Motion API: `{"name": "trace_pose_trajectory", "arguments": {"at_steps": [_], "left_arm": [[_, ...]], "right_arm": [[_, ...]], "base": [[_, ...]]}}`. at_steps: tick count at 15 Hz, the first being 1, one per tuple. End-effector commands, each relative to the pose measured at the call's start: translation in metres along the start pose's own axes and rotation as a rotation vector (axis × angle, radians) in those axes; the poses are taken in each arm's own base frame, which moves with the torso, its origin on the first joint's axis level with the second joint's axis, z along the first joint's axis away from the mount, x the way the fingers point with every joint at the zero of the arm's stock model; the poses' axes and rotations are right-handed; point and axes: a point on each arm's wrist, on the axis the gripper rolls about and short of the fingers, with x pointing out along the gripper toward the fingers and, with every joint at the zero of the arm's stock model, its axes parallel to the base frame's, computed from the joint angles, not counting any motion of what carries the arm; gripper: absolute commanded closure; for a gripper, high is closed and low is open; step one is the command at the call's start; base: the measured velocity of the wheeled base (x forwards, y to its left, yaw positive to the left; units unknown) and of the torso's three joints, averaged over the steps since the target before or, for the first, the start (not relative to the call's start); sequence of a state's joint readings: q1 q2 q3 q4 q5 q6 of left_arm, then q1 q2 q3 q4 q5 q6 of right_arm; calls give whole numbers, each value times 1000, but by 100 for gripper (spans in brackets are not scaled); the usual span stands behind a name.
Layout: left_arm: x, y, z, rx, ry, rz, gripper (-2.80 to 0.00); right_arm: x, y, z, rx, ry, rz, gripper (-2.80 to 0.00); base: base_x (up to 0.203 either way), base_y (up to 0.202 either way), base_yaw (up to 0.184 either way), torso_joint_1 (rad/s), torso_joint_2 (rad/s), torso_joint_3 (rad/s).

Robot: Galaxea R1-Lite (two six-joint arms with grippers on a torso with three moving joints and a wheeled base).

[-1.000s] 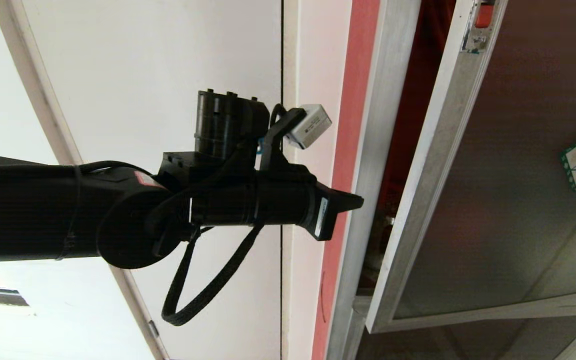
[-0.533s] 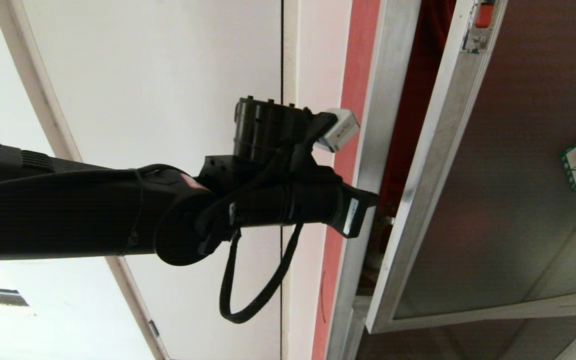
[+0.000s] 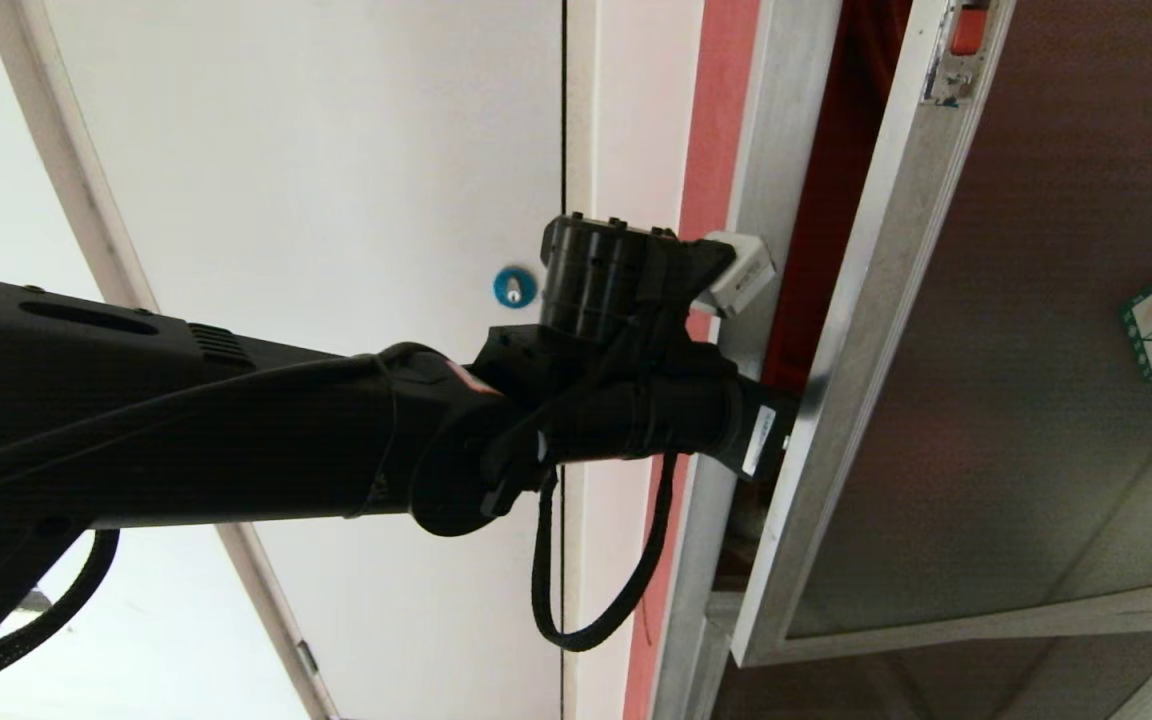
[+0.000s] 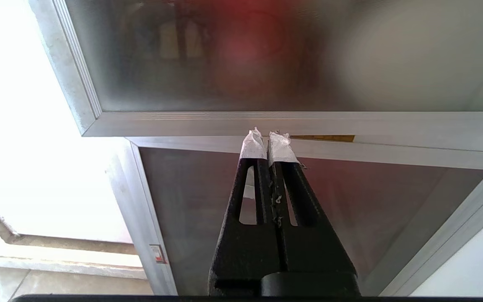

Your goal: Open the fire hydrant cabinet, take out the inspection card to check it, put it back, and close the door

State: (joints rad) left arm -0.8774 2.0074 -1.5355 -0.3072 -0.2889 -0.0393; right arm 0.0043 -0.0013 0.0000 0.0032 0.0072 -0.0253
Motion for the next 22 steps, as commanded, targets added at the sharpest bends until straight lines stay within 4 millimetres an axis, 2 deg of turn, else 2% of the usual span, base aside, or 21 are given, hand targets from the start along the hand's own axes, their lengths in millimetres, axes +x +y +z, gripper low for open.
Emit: {"name": "trace_pose_trajectory", "arguments": {"at_steps": [1, 7, 10, 17, 22], "left_arm": [[3, -6, -1, 2, 2, -15, 0], [-1, -30, -1, 6, 10, -68, 0], [-8, -50, -2, 10, 20, -112, 0], [-17, -83, -10, 14, 52, -193, 0], [-16, -109, -18, 23, 54, -261, 0]], "right_arm": [[0, 0, 0, -1, -1, 1, 0], [0, 0, 0, -1, -2, 1, 0], [0, 0, 0, 0, -2, 1, 0], [0, 0, 0, -1, 0, 1, 0], [0, 0, 0, 1, -2, 1, 0]], "base": [[0, 0, 0, 0, 0, 0], [0, 0, 0, 0, 0, 0], [0, 0, 0, 0, 0, 0], [0, 0, 0, 0, 0, 0], [0, 0, 0, 0, 0, 0]]}}
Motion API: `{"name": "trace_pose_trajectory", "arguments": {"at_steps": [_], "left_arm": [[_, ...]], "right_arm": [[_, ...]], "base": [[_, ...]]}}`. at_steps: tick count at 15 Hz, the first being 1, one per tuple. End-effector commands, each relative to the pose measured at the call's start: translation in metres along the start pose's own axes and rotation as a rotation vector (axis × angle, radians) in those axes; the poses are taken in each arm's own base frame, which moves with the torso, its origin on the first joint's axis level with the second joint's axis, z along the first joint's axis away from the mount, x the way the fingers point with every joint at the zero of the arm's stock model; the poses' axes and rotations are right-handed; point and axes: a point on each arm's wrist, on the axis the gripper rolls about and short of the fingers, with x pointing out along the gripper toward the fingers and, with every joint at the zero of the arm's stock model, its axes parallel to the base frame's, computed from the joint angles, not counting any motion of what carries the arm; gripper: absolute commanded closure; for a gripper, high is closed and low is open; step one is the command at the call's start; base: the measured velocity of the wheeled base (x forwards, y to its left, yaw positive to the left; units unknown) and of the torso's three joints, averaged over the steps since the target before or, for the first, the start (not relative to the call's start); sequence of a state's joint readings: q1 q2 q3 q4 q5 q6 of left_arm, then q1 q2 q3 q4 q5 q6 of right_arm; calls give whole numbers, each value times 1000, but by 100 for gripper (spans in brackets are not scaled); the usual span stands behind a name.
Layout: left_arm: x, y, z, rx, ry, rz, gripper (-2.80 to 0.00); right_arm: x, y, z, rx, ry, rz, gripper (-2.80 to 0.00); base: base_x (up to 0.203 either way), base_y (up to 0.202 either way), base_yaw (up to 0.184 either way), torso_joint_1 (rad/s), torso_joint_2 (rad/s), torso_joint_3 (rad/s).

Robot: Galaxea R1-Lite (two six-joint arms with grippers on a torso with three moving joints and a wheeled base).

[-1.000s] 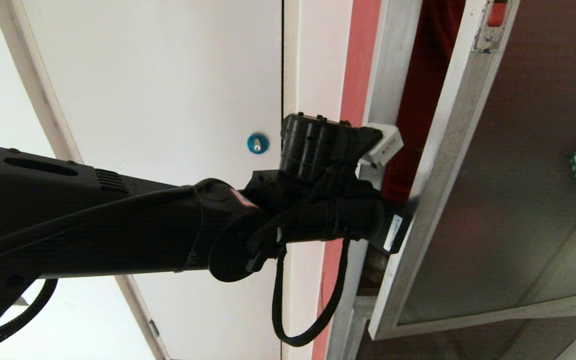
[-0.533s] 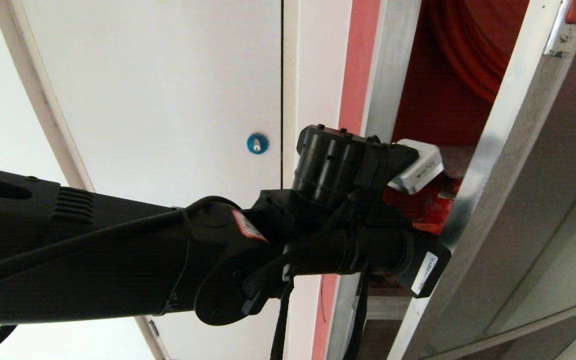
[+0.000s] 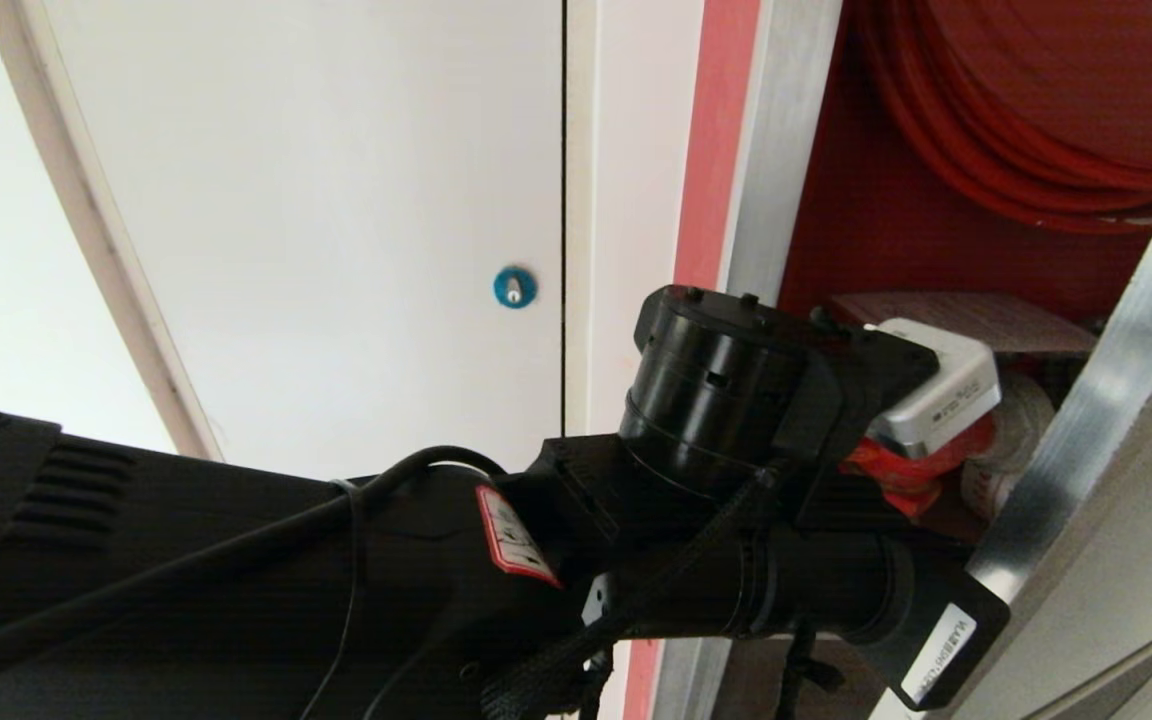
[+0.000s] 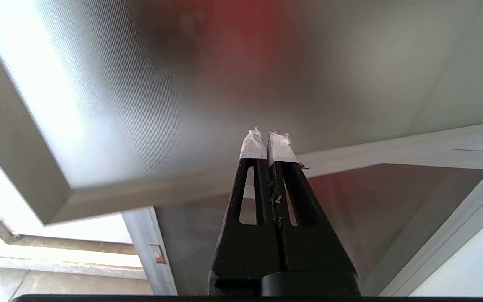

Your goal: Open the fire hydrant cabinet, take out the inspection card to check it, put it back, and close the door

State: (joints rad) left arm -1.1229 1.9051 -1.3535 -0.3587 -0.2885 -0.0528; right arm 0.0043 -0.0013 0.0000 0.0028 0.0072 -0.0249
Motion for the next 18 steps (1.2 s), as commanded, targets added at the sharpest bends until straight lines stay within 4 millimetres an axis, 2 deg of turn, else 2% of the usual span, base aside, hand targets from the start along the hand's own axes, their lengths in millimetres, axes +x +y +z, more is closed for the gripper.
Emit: {"name": "trace_pose_trajectory", "arguments": {"at_steps": [1, 7, 15, 18], "left_arm": [[1, -13, -2, 4, 7, -34, 0], [7, -42, -5, 22, 13, -109, 0], [10, -62, -8, 35, 20, -157, 0], [10, -62, -8, 35, 22, -156, 0]], "right_arm": [[0, 0, 0, -1, 0, 1, 0], [0, 0, 0, 0, 0, 1, 0], [0, 0, 0, -1, 0, 1, 0], [0, 0, 0, 0, -1, 1, 0]], "base": [[0, 0, 0, 0, 0, 0], [0, 0, 0, 0, 0, 0], [0, 0, 0, 0, 0, 0], [0, 0, 0, 0, 0, 0]]}}
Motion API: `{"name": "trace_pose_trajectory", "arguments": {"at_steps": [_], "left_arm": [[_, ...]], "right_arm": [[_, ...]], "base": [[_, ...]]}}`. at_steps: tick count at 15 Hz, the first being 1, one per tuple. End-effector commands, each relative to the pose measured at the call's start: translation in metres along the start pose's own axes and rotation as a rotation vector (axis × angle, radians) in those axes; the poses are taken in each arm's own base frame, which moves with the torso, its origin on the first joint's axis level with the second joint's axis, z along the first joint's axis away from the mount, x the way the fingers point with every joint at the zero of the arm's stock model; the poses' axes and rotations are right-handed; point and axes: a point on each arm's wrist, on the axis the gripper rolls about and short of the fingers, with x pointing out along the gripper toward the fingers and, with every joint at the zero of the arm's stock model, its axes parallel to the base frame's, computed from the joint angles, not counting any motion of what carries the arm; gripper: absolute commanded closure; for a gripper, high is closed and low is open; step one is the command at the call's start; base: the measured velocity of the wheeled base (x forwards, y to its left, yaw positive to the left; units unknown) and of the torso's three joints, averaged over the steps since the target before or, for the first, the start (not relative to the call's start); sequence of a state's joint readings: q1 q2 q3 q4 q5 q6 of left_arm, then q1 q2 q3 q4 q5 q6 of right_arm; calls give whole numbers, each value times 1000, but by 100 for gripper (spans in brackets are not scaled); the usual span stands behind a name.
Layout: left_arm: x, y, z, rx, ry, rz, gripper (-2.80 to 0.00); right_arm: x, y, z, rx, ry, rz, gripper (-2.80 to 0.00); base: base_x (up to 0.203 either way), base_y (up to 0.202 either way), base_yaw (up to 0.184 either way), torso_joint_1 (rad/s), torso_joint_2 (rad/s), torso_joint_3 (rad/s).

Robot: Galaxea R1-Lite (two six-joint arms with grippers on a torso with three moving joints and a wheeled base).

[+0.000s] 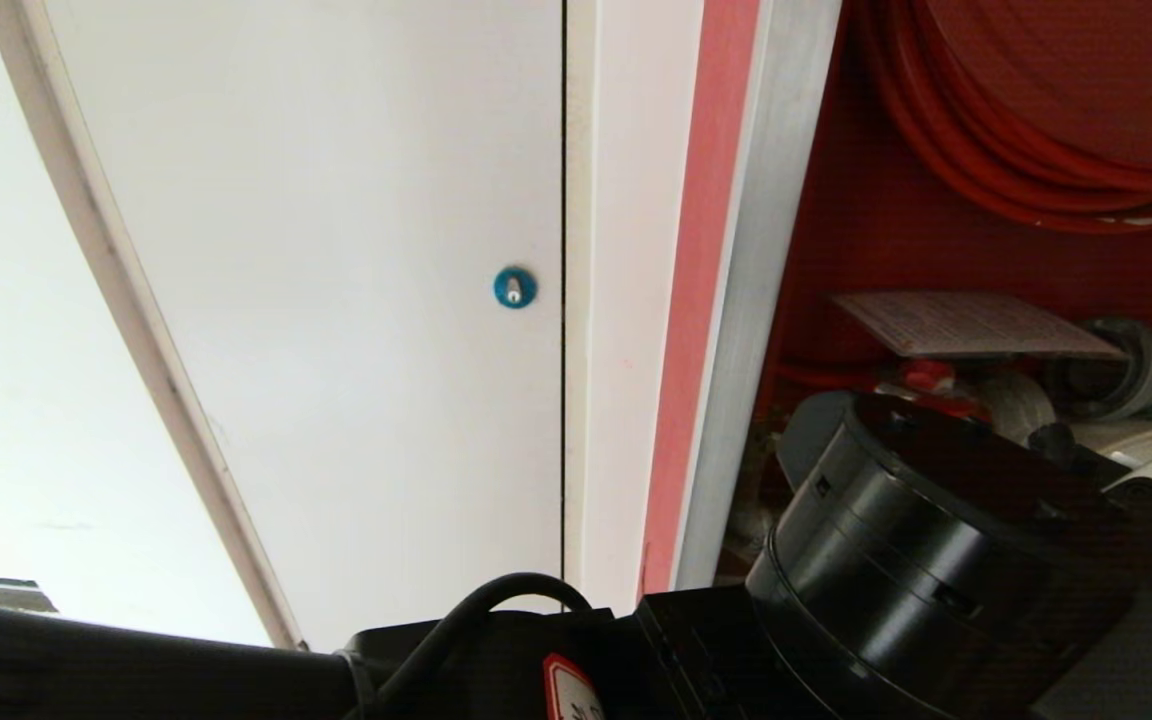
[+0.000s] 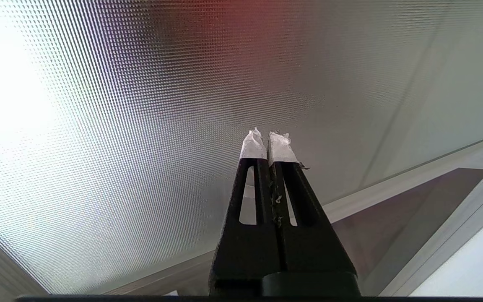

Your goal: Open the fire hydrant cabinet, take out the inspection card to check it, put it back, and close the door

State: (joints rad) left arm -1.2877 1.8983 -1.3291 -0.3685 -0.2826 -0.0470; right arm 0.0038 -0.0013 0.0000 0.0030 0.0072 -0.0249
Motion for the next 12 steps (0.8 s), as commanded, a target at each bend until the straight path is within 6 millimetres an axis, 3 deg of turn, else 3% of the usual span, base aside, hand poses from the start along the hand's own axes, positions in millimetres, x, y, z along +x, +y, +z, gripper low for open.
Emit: {"name": "trace_pose_trajectory", "arguments": {"at_steps": [1, 3, 7, 10, 12], "left_arm": [[0, 0, 0, -2, -2, 14, 0], [-4, 6, 1, -2, -6, 61, 0], [-31, 55, 2, -30, -14, 204, 0], [-68, 98, -7, -71, 1, 349, 0], [-108, 121, -21, -100, 28, 439, 0]], "right_arm": [[0, 0, 0, 0, -1, 1, 0], [0, 0, 0, -1, -1, 1, 0], [0, 0, 0, -1, 0, 1, 0], [0, 0, 0, -1, -2, 1, 0], [0, 0, 0, -1, -2, 1, 0]], "base": [[0, 0, 0, 0, 0, 0], [0, 0, 0, 0, 0, 0], [0, 0, 0, 0, 0, 0], [0, 0, 0, 0, 0, 0], [0, 0, 0, 0, 0, 0]]}}
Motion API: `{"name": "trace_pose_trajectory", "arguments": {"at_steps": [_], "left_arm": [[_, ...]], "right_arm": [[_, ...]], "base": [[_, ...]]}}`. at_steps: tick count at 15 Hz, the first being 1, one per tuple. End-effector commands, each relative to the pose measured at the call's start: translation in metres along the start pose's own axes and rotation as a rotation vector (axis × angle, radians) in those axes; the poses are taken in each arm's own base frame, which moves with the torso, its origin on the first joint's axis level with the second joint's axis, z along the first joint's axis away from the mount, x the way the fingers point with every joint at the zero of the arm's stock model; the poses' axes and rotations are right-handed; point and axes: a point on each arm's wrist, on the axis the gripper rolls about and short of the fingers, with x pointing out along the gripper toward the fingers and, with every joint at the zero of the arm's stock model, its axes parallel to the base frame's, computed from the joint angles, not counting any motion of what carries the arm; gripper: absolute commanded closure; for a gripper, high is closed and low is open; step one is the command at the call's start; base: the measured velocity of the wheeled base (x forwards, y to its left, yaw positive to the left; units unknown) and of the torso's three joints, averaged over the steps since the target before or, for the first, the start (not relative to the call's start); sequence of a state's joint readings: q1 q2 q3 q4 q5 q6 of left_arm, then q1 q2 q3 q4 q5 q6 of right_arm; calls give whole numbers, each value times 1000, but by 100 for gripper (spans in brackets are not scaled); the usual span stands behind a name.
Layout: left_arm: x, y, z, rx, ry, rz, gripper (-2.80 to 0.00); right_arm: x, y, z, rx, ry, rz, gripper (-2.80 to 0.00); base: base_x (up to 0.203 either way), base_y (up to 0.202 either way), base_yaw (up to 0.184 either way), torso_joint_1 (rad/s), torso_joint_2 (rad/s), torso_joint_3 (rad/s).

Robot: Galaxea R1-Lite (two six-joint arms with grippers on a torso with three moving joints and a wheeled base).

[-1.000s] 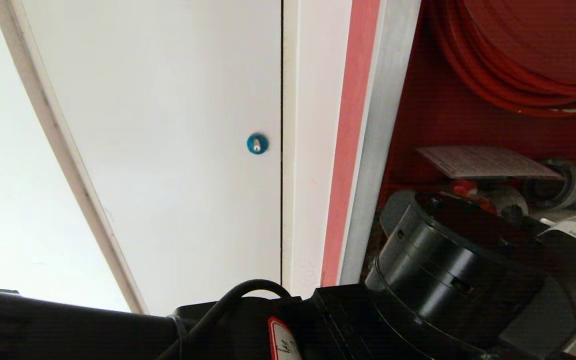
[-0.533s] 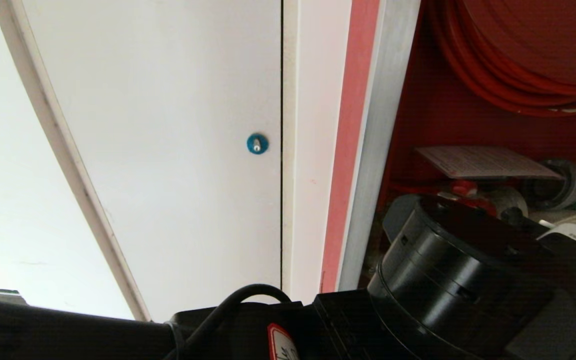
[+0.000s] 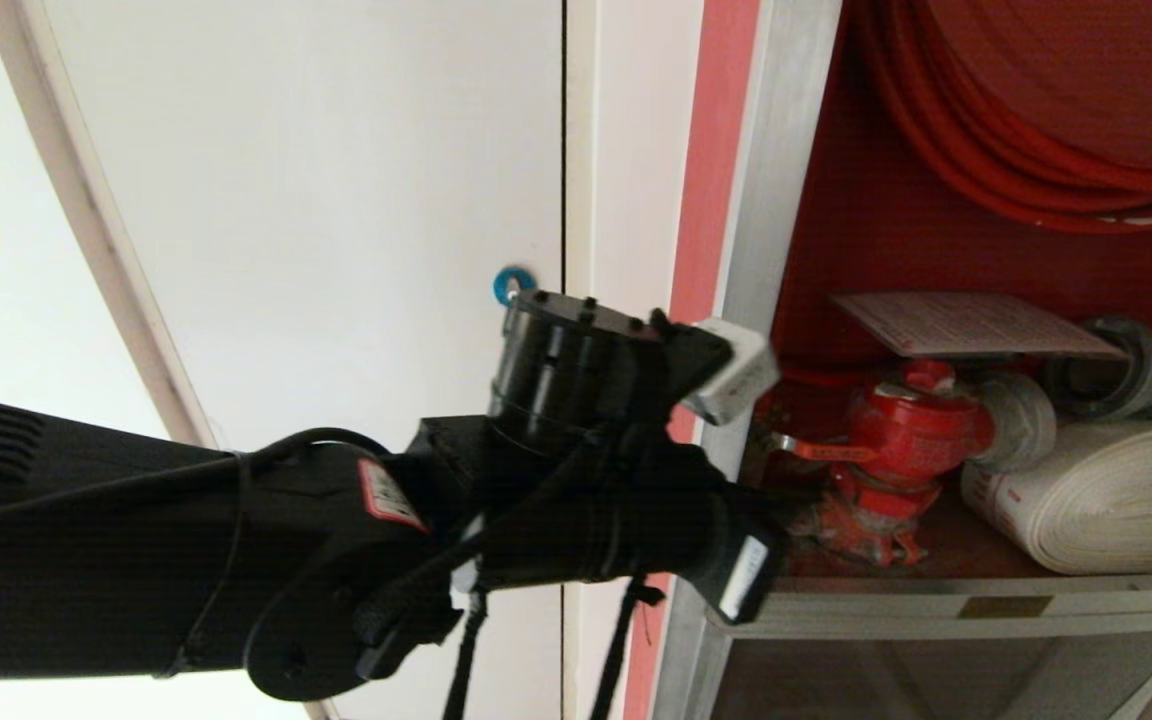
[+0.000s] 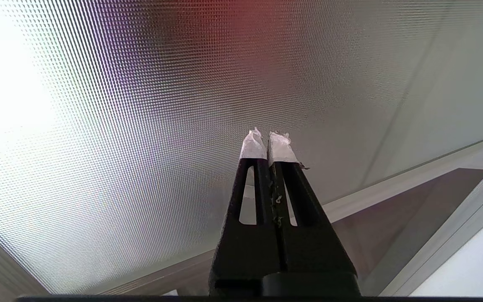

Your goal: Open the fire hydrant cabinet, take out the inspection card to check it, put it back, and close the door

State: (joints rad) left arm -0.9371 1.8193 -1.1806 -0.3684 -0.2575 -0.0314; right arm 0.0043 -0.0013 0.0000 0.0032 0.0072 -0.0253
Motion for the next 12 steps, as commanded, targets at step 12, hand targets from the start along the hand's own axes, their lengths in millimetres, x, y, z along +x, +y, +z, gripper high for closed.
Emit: {"name": "trace_pose_trajectory", "arguments": {"at_steps": [12], "left_arm": [[-256, 22, -26, 23, -256, 528, 0]], "right_arm": [[0, 0, 0, 0, -1, 1, 0]], "base": [[0, 0, 0, 0, 0, 0]]}}
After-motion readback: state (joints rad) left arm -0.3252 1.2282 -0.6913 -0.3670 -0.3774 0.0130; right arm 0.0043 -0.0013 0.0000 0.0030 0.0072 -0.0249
